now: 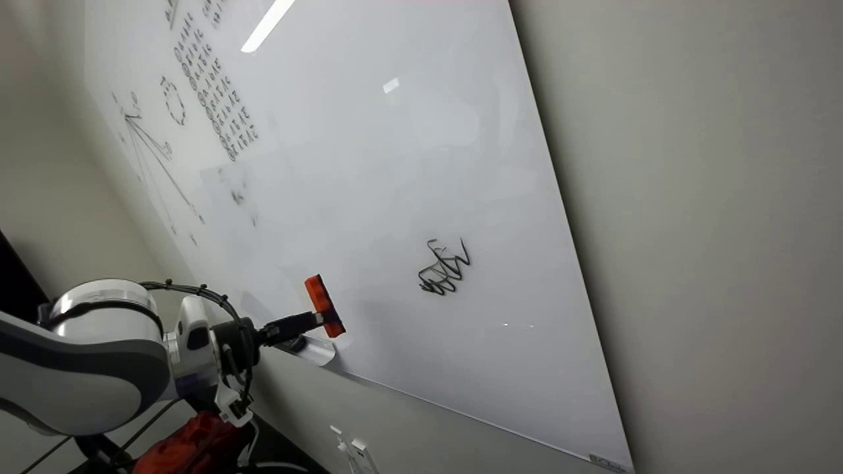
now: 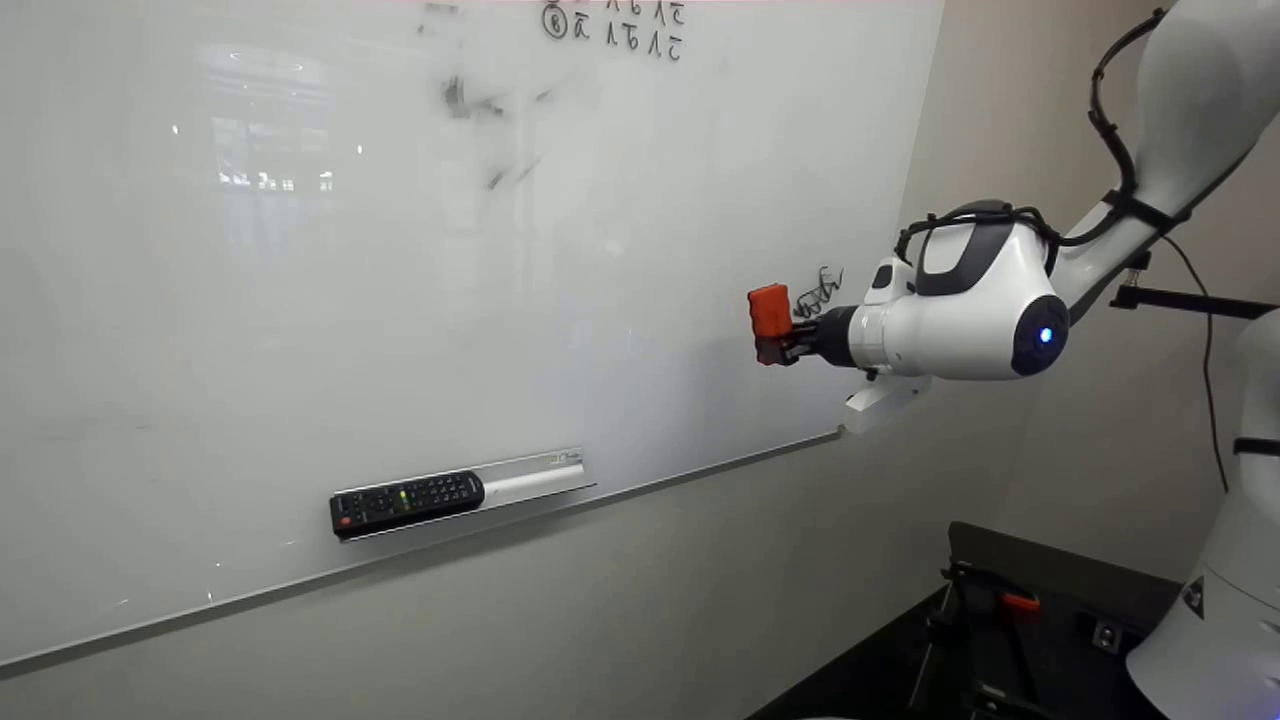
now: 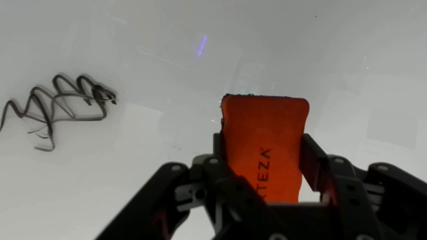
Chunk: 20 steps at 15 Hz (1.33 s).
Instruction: Use the orange eraser to wipe the bottom right corner of the whiteboard
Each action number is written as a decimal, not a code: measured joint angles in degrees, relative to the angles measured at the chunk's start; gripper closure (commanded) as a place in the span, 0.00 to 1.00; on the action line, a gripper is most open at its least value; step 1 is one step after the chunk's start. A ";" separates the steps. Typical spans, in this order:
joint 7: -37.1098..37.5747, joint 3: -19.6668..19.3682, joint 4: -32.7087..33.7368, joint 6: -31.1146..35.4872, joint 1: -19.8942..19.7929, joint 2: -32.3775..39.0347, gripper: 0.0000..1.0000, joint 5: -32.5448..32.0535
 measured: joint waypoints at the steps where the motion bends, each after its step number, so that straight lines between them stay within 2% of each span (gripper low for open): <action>1: -0.09 -1.01 0.07 0.13 -0.58 -0.11 0.45 -0.47; 4: -0.13 -1.37 0.09 0.13 -0.66 -0.01 0.45 -0.46; 5: -0.13 -1.36 0.09 0.13 -0.57 0.04 0.70 -0.45; 9: -0.16 -1.61 0.09 -0.28 -0.81 0.28 0.70 -1.98; 14: -0.21 -6.20 0.17 -0.14 -4.91 0.19 0.70 -16.06; 20: -7.89 -6.64 0.32 0.35 -6.00 -2.51 0.70 -15.78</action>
